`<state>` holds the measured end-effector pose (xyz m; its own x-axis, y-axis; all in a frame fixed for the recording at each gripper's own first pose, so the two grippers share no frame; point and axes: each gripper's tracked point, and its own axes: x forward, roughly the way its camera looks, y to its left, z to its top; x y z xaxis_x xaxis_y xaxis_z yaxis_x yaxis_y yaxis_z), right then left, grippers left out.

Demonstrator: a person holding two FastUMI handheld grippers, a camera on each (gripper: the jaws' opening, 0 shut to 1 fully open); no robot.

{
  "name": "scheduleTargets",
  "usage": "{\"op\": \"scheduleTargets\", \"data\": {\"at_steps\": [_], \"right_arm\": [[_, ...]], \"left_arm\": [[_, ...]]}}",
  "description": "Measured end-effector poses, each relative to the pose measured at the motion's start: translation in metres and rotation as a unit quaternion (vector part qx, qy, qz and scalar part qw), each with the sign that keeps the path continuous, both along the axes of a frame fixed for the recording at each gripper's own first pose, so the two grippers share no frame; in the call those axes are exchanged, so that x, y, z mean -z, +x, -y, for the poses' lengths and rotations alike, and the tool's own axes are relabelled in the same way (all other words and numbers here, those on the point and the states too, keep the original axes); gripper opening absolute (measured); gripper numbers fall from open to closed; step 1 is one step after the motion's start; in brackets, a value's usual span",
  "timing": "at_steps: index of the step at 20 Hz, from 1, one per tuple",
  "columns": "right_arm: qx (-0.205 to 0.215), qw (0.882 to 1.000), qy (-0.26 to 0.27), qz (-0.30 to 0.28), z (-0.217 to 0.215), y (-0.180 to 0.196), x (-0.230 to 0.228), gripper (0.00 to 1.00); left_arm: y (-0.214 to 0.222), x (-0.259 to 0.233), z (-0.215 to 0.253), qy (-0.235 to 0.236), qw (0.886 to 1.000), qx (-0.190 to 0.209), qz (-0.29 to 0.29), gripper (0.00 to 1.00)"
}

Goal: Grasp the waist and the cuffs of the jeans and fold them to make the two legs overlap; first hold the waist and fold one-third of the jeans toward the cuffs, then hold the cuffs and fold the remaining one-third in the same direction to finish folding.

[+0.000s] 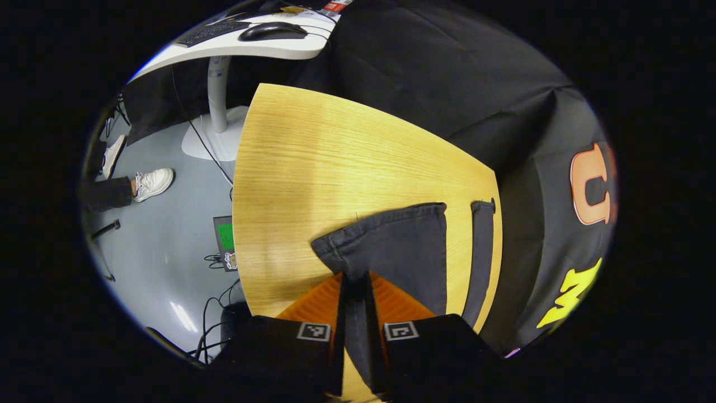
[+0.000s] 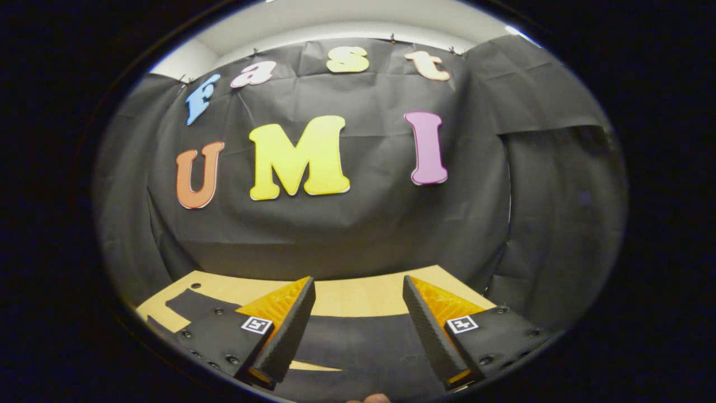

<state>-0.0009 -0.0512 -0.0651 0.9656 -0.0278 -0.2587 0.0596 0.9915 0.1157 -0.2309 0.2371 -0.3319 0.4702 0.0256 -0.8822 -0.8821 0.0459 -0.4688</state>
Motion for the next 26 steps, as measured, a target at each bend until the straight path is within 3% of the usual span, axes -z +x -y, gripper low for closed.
{"op": "scheduleTargets", "data": {"at_steps": [4,8,9,11,12,13,14,18,21,25,26], "right_arm": [[0.014,0.989,0.077,-0.122,0.031,0.003,0.045,0.97],[0.065,0.969,0.108,-0.214,0.104,-0.01,0.088,0.96],[0.078,0.96,0.111,-0.244,0.122,-0.019,0.1,0.9],[0.117,0.939,0.132,-0.296,0.16,-0.04,0.124,0.93],[0.142,0.926,0.142,-0.32,0.179,-0.051,0.137,0.86],[0.165,0.914,0.153,-0.338,0.196,-0.064,0.148,0.86],[0.184,0.902,0.163,-0.354,0.207,-0.076,0.156,0.93],[0.227,0.866,0.193,-0.401,0.227,-0.111,0.187,0.93],[0.241,0.846,0.211,-0.427,0.224,-0.123,0.208,0.93],[0.238,0.838,0.236,-0.431,0.214,-0.12,0.217,0.93],[0.239,0.841,0.235,-0.424,0.215,-0.117,0.216,0.93]], "left_arm": [[0.002,0.001,-0.001,0.0,1.0,-0.001,-0.001,0.07],[0.002,0.001,-0.001,-0.003,1.0,0.0,-0.001,0.05],[0.002,0.001,-0.001,-0.006,1.0,-0.004,0.0,0.05],[0.003,0.001,-0.002,-0.009,1.0,-0.007,0.002,0.04],[0.003,0.001,-0.002,-0.009,1.0,-0.007,0.002,0.04],[0.003,0.001,-0.002,-0.009,1.0,-0.006,0.001,0.04],[0.004,0.001,-0.002,-0.009,1.0,-0.005,0.001,0.05],[0.005,0.002,-0.002,-0.014,1.0,-0.01,0.003,0.04],[0.005,0.002,-0.003,-0.017,1.0,-0.014,0.004,0.04],[0.005,0.002,-0.003,-0.023,1.0,-0.019,0.005,0.04],[0.005,0.002,-0.003,-0.024,1.0,-0.018,0.004,0.05]]}}
